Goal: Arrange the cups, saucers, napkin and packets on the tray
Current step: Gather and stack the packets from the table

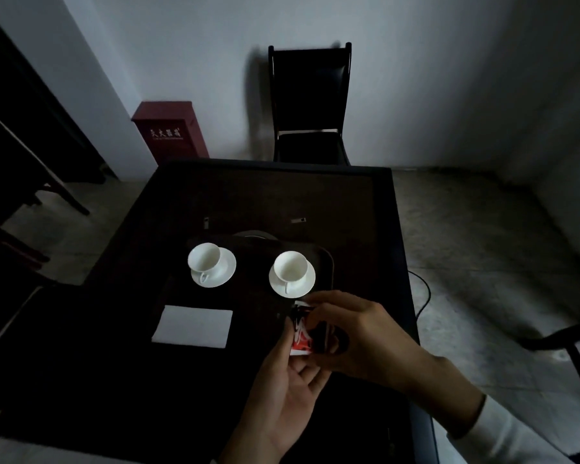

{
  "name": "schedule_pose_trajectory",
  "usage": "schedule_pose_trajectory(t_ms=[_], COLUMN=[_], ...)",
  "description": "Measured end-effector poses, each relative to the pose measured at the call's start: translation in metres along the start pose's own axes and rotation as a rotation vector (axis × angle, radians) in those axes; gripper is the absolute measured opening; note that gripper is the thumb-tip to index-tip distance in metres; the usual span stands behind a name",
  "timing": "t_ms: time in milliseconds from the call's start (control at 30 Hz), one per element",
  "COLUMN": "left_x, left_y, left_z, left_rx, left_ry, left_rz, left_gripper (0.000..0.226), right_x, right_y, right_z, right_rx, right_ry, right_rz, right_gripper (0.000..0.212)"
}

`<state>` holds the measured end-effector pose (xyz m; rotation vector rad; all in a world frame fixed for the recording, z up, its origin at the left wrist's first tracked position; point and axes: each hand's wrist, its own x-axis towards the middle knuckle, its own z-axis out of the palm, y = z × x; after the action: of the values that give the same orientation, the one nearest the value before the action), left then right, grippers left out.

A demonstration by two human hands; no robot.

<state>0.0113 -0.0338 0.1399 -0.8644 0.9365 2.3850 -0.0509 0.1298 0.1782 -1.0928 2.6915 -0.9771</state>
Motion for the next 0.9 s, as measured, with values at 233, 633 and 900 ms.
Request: schedule_pose_trajectory(t_ms=[233, 633, 900], left_x=[0.013, 0.028, 0.07], left_y=[-0.005, -0.01, -0.014], left_z=[-0.016, -0.041, -0.058], left_rx=[-0.05, 0.054, 0.423], left_ry=[0.043, 0.182, 0.442], left_rz=[-0.021, -0.025, 0.176], left_gripper=[0.053, 0.054, 0.014], right_x=[0.003, 0.013, 0.018], right_y=[0.005, 0.028, 0.065], right_z=[0.025, 0.062, 0.106], right_rx=[-0.092, 0.02, 0.041], right_ry=[-0.036, -0.109, -0.22], right_rz=[-0.013, 0.041, 0.244], right_gripper=[0.044, 0.048, 0.054])
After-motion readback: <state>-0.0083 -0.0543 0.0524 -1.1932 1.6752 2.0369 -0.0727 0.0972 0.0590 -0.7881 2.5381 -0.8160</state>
